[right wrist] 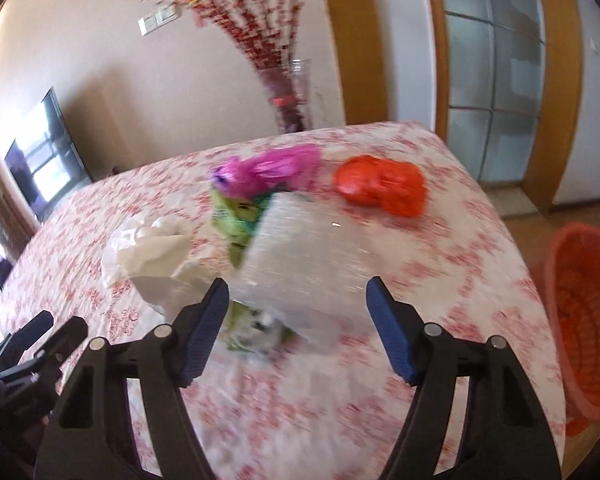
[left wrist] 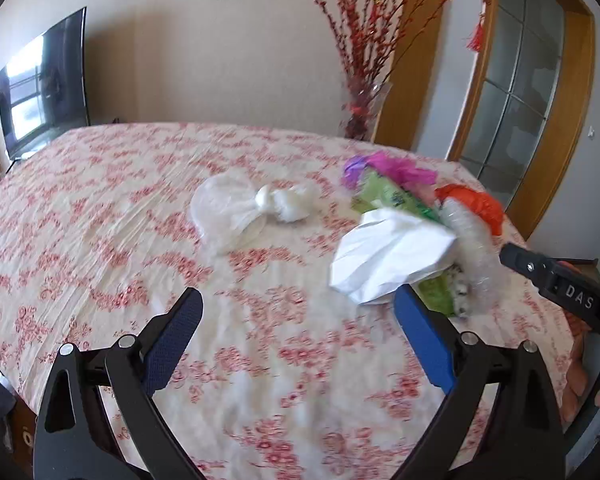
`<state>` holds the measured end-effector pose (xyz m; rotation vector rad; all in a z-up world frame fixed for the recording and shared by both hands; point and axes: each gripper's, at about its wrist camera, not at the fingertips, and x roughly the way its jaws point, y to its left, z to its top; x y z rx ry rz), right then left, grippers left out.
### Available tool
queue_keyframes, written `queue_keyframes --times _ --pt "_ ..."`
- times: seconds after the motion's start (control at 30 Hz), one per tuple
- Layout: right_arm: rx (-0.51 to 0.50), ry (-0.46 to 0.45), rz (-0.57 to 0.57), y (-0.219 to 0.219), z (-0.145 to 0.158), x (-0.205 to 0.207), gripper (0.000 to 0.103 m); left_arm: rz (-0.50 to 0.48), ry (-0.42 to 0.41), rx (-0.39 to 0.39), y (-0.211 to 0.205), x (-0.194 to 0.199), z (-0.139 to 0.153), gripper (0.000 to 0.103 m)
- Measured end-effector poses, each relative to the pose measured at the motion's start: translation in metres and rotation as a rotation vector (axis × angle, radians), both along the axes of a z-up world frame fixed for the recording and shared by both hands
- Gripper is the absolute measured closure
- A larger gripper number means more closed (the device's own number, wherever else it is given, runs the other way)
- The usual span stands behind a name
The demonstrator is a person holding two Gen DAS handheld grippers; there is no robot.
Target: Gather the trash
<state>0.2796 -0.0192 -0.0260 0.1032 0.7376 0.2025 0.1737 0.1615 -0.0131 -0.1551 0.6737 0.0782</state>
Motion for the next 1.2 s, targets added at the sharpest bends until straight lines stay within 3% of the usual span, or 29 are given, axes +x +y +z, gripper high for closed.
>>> queue_keyframes --times 0.13,0.33,0.6,0.83,1.2 --pt "-0.036 0.003 0.016 0.023 -0.005 0.011 0.035 0.005 0.041 -0.026 0.011 0.000 -0.011 0.008" --pt "-0.067 0.050 -0.015 0.024 -0.019 0.028 0.048 -0.003 0.063 -0.049 0.016 -0.001 -0.018 0.008" --pt "-0.079 0.064 -0.044 0.007 -0.025 0.028 0.081 -0.066 0.060 -0.076 0.004 -0.001 -0.020 0.008" --pt "-0.055 0.038 -0.101 -0.024 -0.020 0.015 0.088 -0.135 0.032 -0.131 -0.022 0.001 -0.012 0.008" --pt "0.006 0.032 -0.171 -0.074 -0.016 -0.004 0.090 -0.103 -0.016 0.036 -0.079 0.040 0.001 0.008"
